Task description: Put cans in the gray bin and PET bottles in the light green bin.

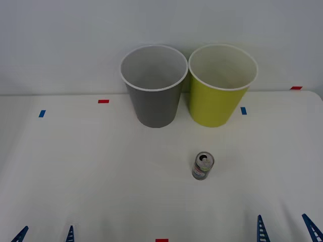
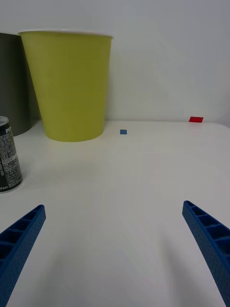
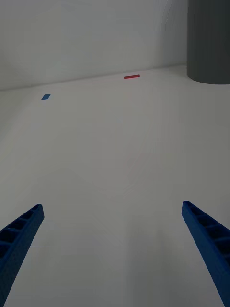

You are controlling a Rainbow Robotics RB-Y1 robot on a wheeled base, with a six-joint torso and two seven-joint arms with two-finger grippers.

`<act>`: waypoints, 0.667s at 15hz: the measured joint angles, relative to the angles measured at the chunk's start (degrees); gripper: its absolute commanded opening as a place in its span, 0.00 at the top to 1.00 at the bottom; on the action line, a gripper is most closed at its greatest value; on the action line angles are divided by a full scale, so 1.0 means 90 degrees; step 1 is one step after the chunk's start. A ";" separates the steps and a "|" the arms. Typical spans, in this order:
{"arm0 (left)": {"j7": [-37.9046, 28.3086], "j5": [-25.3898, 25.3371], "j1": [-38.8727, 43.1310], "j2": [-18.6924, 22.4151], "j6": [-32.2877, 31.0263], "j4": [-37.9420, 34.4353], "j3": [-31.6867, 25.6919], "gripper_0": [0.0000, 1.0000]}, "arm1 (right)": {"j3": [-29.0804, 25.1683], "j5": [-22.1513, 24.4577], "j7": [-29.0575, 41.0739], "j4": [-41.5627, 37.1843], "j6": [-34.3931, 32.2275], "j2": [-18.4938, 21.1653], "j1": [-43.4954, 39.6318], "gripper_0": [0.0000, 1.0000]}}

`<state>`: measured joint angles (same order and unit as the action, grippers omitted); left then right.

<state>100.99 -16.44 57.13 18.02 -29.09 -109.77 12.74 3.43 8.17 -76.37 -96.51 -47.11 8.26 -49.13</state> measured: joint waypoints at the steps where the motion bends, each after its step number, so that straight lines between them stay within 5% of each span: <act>1: 0.0000 0.0000 0.0000 0.0000 0.0000 0.0000 0.0000 0.00 | 0.0000 0.0000 0.0000 0.0000 0.0000 0.0000 0.0000 0.00; 10: 0.0000 0.0000 0.0000 0.0000 0.0000 0.0000 0.0000 0.00 | 0.0000 0.0000 0.0000 0.0000 0.0000 0.0000 0.0000 0.00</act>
<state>100.99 -16.44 57.13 18.02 -29.09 -109.77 12.74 3.43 8.17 -76.37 -96.51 -47.11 8.26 -49.13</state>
